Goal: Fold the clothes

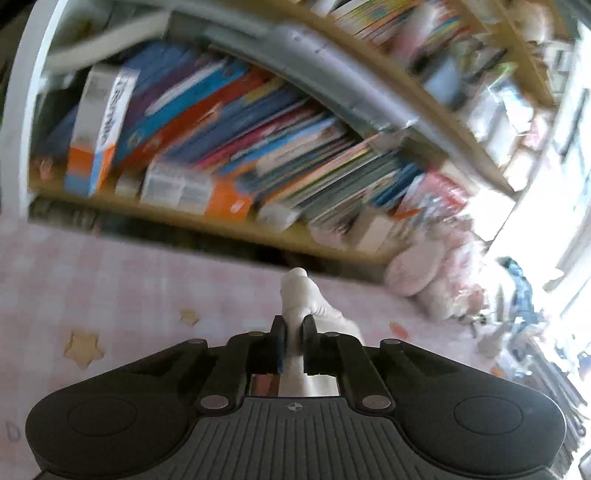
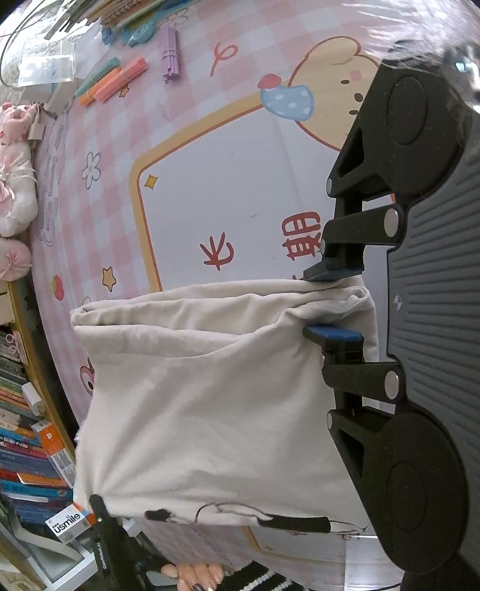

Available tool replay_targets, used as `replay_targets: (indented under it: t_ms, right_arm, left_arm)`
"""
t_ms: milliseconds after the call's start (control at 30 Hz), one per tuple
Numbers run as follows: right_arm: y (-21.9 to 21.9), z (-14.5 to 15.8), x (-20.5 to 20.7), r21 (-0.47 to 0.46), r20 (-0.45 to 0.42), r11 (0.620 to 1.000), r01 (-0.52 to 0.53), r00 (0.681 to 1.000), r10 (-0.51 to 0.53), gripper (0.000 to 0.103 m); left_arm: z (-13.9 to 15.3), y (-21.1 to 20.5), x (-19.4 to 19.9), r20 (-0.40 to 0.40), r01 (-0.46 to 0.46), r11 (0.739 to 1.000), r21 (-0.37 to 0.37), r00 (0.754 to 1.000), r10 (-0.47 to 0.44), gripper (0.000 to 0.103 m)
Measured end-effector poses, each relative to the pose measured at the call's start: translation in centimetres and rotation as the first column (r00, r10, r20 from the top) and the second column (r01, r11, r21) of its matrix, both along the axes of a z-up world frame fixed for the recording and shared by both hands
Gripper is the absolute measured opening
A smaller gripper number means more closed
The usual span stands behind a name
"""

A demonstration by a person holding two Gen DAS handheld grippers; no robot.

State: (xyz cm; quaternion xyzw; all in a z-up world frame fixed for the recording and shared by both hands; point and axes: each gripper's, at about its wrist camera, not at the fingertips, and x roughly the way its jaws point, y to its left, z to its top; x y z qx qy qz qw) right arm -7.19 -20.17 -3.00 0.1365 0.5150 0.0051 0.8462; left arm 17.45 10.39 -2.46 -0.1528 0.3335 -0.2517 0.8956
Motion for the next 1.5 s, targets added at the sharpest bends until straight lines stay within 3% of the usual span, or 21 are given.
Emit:
replay_targets:
  t_ms: [67,133,200,300,367,533,667,867,1000,1033,1100,1300,1367,1500]
  right_arm:
    - [0.0,0.0,0.0,-0.002,-0.002,1.000,-0.005,1.000,0.005,0.023]
    - [0.1,0.0,0.2,-0.004,-0.008,1.000,-0.015,1.000,0.015,0.024]
    - [0.1,0.0,0.2,-0.005,-0.012,1.000,-0.021,1.000,0.021,0.024]
    - [0.1,0.0,0.1,-0.005,-0.008,0.999,-0.032,0.999,0.032,0.024]
    - [0.0,0.1,0.1,-0.007,-0.009,0.999,-0.045,0.999,0.045,0.025]
    - [-0.1,0.1,0.4,-0.006,-0.018,0.996,-0.090,0.996,0.090,0.025]
    - [-0.3,0.2,0.6,0.001,-0.028,0.993,-0.116,0.993,0.116,0.027]
    - [-0.4,0.2,1.2,0.006,-0.035,0.983,-0.181,0.983,0.181,0.028]
    - [-0.7,0.1,1.4,0.016,-0.024,0.974,-0.228,0.973,0.228,0.027]
    - [-0.8,0.1,1.4,0.018,-0.020,0.971,-0.239,0.971,0.240,0.026]
    - [-1.1,0.1,1.4,0.030,-0.012,0.966,-0.257,0.966,0.257,0.024]
    - [-1.6,-0.1,2.0,0.050,0.010,0.950,-0.309,0.951,0.309,0.021]
    - [-1.6,-0.1,2.2,0.050,0.020,0.943,-0.328,0.945,0.328,0.021]
    - [-2.1,-0.2,2.3,0.056,0.029,0.935,-0.351,0.936,0.350,0.021]
  left_arm:
    - [-2.3,0.3,3.0,-0.198,-0.042,0.999,0.021,0.979,0.046,0.015]
    - [-3.8,1.3,4.9,-0.316,-0.081,0.997,0.000,0.946,0.077,0.028]
    - [-3.0,2.3,4.4,-0.288,-0.114,0.993,-0.009,0.952,0.107,0.038]
    - [-1.7,3.8,3.4,-0.237,-0.162,0.986,-0.024,0.960,0.152,0.044]
    - [-1.0,4.3,1.6,-0.229,-0.112,0.993,-0.031,0.968,0.102,0.044]
    - [-0.6,4.3,-4.4,-0.219,-0.096,0.994,0.058,0.970,0.107,0.045]
    - [-0.9,3.3,-8.8,-0.218,-0.119,0.986,0.118,0.966,0.143,0.054]
    - [-1.8,1.4,-10.4,-0.246,-0.122,0.973,0.195,0.954,0.169,0.055]
    - [-1.7,0.6,-10.6,-0.257,-0.129,0.971,0.202,0.950,0.180,0.048]
    - [-1.7,0.4,-10.6,-0.267,-0.121,0.973,0.199,0.948,0.172,0.030]
    - [-1.9,-0.2,-10.7,-0.286,-0.106,0.974,0.200,0.944,0.162,0.005]
    - [-1.0,-0.5,-12.5,-0.184,-0.219,0.947,0.234,0.947,0.264,0.003]
    - [-1.3,-0.7,-12.3,-0.189,-0.208,0.943,0.260,0.947,0.261,0.003]
    - [-1.1,-0.1,-12.2,-0.198,-0.212,0.948,0.237,0.945,0.261,0.007]
